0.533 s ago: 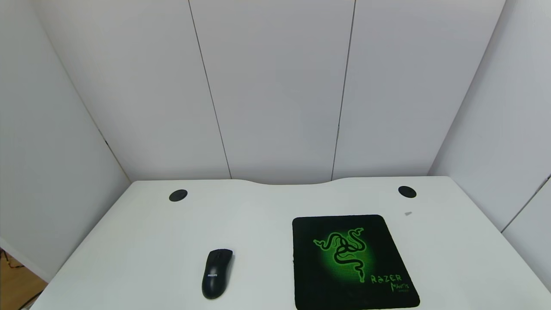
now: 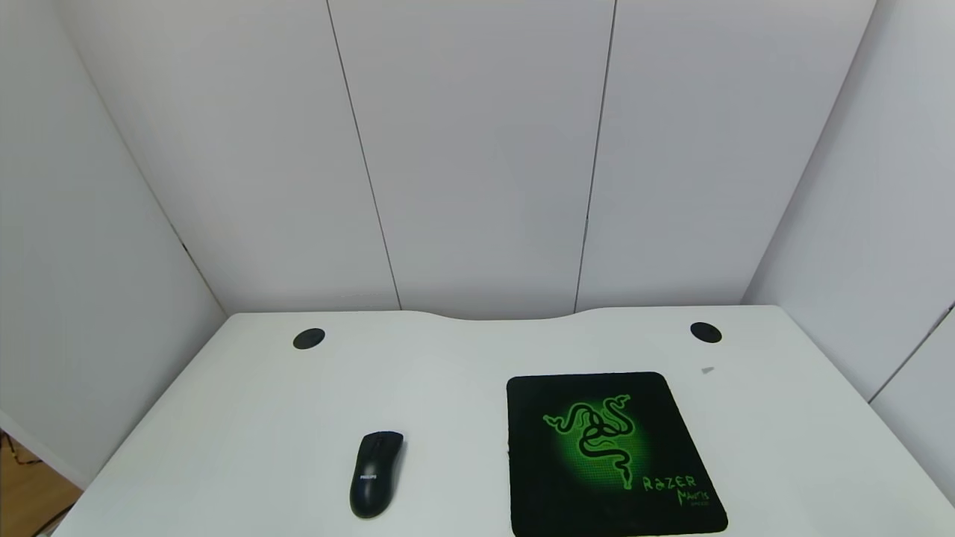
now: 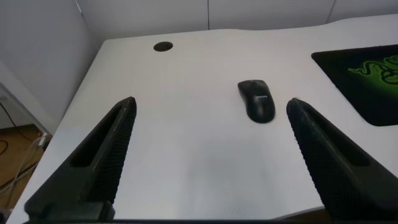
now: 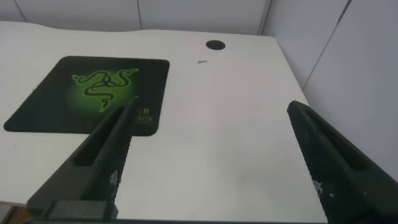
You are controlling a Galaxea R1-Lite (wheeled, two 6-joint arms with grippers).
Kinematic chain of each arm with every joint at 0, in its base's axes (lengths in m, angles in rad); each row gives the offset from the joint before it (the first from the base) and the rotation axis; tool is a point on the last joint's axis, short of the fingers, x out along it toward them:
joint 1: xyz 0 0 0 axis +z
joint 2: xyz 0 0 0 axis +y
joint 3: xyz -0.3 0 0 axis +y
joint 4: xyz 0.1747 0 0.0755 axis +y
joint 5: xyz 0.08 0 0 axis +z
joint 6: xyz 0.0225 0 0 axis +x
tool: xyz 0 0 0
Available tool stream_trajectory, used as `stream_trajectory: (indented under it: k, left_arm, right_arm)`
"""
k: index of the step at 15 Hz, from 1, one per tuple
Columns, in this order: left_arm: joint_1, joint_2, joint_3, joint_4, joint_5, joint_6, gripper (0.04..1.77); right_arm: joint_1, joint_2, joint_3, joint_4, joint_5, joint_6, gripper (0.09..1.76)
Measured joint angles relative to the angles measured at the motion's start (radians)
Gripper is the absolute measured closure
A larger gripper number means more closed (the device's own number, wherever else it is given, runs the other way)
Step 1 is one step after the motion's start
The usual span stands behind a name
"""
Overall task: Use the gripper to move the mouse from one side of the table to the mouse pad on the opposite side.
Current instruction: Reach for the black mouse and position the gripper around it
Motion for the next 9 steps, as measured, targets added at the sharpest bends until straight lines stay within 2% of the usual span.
stream_trajectory:
  k: [3,7,9]
  left_arm:
    - [0.0,0.004,-0.028,0.004,-0.05,0.002,0.09]
    - [0.0,0.039,-0.109,0.066,-0.127,0.0,0.09]
    - [0.0,0.081,-0.144,0.07,-0.145,-0.001,0.09]
  right_arm:
    - [0.0,0.0,0.0,0.0,0.0,0.0,0.14]
    - [0.0,0.0,0.0,0.0,0.0,0.0,0.14]
    - [0.0,0.0,0.0,0.0,0.0,0.0,0.14]
